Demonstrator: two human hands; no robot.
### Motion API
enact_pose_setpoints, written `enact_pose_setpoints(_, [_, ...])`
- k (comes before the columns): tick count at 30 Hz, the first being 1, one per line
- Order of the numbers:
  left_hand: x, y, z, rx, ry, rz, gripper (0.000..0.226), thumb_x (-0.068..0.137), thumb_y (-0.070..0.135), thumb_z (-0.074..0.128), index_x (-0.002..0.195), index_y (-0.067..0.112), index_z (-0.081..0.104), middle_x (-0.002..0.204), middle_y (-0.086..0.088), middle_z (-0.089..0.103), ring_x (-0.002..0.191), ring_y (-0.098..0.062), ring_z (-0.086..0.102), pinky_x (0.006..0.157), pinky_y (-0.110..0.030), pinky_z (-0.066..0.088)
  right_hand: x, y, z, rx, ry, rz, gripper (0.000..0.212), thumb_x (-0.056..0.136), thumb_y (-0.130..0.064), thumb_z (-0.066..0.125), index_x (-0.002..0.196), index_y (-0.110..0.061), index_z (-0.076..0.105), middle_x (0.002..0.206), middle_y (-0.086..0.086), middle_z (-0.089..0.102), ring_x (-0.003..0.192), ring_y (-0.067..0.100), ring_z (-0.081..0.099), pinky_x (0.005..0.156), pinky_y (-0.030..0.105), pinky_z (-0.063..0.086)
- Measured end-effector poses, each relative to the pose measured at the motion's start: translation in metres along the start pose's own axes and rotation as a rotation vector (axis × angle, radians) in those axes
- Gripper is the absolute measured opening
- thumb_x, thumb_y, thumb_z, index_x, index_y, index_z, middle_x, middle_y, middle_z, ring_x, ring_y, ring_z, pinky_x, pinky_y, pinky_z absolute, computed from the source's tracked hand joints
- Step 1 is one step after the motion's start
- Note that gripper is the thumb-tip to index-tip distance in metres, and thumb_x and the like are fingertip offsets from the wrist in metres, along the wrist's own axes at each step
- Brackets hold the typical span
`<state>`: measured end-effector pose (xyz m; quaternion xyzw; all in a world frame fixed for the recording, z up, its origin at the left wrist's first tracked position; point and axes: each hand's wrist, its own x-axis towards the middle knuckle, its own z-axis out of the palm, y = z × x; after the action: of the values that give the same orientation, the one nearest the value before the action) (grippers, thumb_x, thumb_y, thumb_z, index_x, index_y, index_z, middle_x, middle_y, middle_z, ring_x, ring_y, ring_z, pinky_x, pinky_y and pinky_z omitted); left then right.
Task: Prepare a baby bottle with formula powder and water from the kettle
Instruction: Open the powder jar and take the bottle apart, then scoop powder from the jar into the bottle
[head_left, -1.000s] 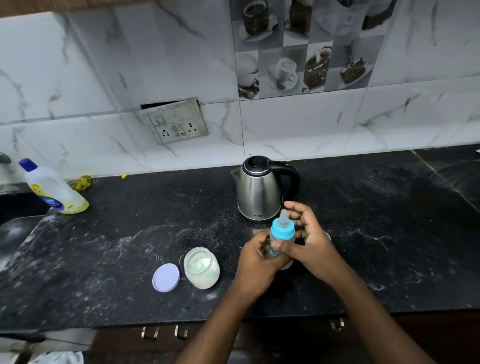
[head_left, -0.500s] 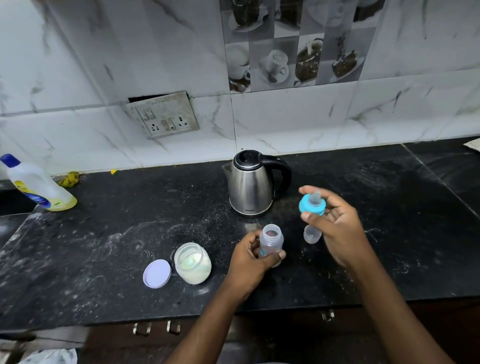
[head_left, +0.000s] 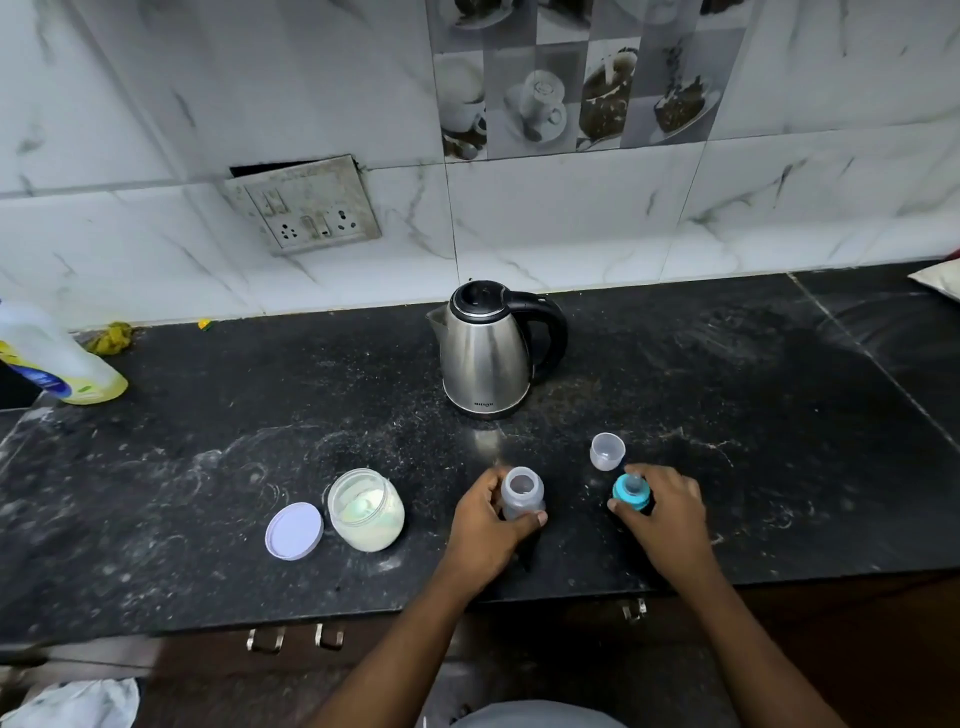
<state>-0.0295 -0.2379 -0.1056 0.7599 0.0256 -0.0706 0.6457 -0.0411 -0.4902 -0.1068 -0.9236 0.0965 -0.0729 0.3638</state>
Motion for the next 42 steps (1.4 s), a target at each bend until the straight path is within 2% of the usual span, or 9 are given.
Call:
enact_pose_setpoints(4, [0.004, -0.006, 0.003, 0.046, -0.014, -0.009, 0.049, 0.073, 0.015, 0.094, 0.114, 0.03, 0.07, 0.111, 0.012, 0.08, 0.105, -0.009, 0.075, 0.096, -0.026, 0.057, 0.001, 0.01, 0.012, -0.171, -0.095, 0.102, 0.043, 0.084, -0.036, 0.084, 0.123, -0.035, 0.065, 0.12, -0.016, 0.064, 0.122, 0.02, 0.043, 0.094, 0.041, 0.024])
enact_pose_setpoints(18, [0.011, -0.019, 0.011, 0.158, -0.02, -0.005, 0.054, 0.077, 0.015, 0.092, 0.122, 0.033, 0.069, 0.118, 0.012, 0.078, 0.113, -0.007, 0.073, 0.105, -0.041, 0.057, -0.005, -0.021, -0.013, -0.266, -0.116, 0.06, 0.07, 0.082, -0.05, 0.082, 0.143, -0.042, 0.048, 0.153, -0.01, 0.047, 0.138, 0.026, 0.032, 0.107, 0.055, 0.031])
enact_pose_setpoints(20, [0.01, -0.018, 0.011, 0.189, -0.03, -0.014, 0.068, 0.076, 0.015, 0.093, 0.136, 0.03, 0.065, 0.132, 0.011, 0.074, 0.124, -0.007, 0.068, 0.112, -0.041, 0.053, -0.005, -0.037, -0.018, -0.271, -0.092, 0.014, 0.067, 0.083, -0.051, 0.08, 0.142, -0.04, 0.049, 0.153, -0.01, 0.047, 0.137, 0.024, 0.032, 0.107, 0.055, 0.03])
enact_pose_setpoints(24, [-0.001, -0.009, 0.004, 0.188, -0.026, -0.04, 0.113, 0.076, 0.019, 0.095, 0.168, 0.019, 0.03, 0.168, 0.007, 0.043, 0.153, -0.006, 0.041, 0.128, -0.033, 0.035, -0.005, -0.078, -0.019, -0.219, -0.047, -0.105, 0.06, 0.091, -0.047, 0.074, 0.145, -0.035, 0.052, 0.154, -0.007, 0.048, 0.137, 0.025, 0.033, 0.107, 0.056, 0.029])
enact_pose_setpoints(28, [-0.029, 0.011, -0.027, 0.139, 0.165, 0.118, 0.081, 0.087, 0.027, 0.081, 0.156, 0.043, 0.04, 0.159, 0.015, 0.051, 0.143, -0.001, 0.051, 0.12, -0.033, 0.045, -0.01, -0.135, -0.005, -0.077, 0.021, -0.34, 0.051, 0.094, -0.048, 0.061, 0.14, -0.027, 0.061, 0.145, -0.004, 0.057, 0.133, 0.023, 0.04, 0.103, 0.052, 0.032])
enact_pose_setpoints(31, [-0.051, 0.013, -0.069, 0.268, 0.495, 0.373, 0.064, 0.094, 0.034, 0.076, 0.151, 0.036, 0.047, 0.149, 0.014, 0.053, 0.138, -0.014, 0.054, 0.113, -0.038, 0.047, -0.012, -0.175, 0.014, 0.033, 0.004, -0.528, 0.047, 0.092, -0.048, 0.056, 0.132, -0.025, 0.067, 0.142, -0.006, 0.06, 0.131, 0.023, 0.045, 0.104, 0.048, 0.036])
enact_pose_setpoints(35, [-0.064, 0.0, -0.125, 0.402, 0.67, 0.282, 0.089, 0.079, 0.054, 0.082, 0.152, 0.027, 0.04, 0.159, -0.003, 0.045, 0.149, -0.031, 0.043, 0.12, -0.056, 0.038, -0.01, -0.218, 0.06, 0.116, -0.136, -0.654, 0.026, 0.093, -0.034, 0.062, 0.116, -0.028, 0.075, 0.143, -0.005, 0.059, 0.131, 0.023, 0.045, 0.103, 0.042, 0.034])
enact_pose_setpoints(39, [-0.049, -0.013, -0.16, 0.382, 0.418, -0.025, 0.134, 0.057, 0.068, 0.089, 0.163, 0.015, 0.028, 0.167, -0.003, 0.038, 0.154, -0.026, 0.037, 0.124, -0.055, 0.034, 0.0, -0.247, 0.11, -0.061, -0.474, -0.608, 0.022, 0.096, -0.019, 0.06, 0.106, -0.033, 0.074, 0.159, -0.008, 0.043, 0.139, 0.019, 0.026, 0.112, 0.047, 0.03])
enact_pose_setpoints(42, [-0.034, -0.022, -0.17, 0.397, 0.326, -0.094, 0.133, 0.054, 0.055, 0.099, 0.163, 0.016, 0.033, 0.161, -0.002, 0.049, 0.148, -0.025, 0.047, 0.12, -0.054, 0.039, 0.005, -0.266, 0.132, -0.303, -0.652, -0.55, 0.028, 0.098, -0.02, 0.054, 0.11, -0.034, 0.075, 0.168, -0.006, 0.03, 0.145, 0.026, 0.021, 0.112, 0.046, 0.023])
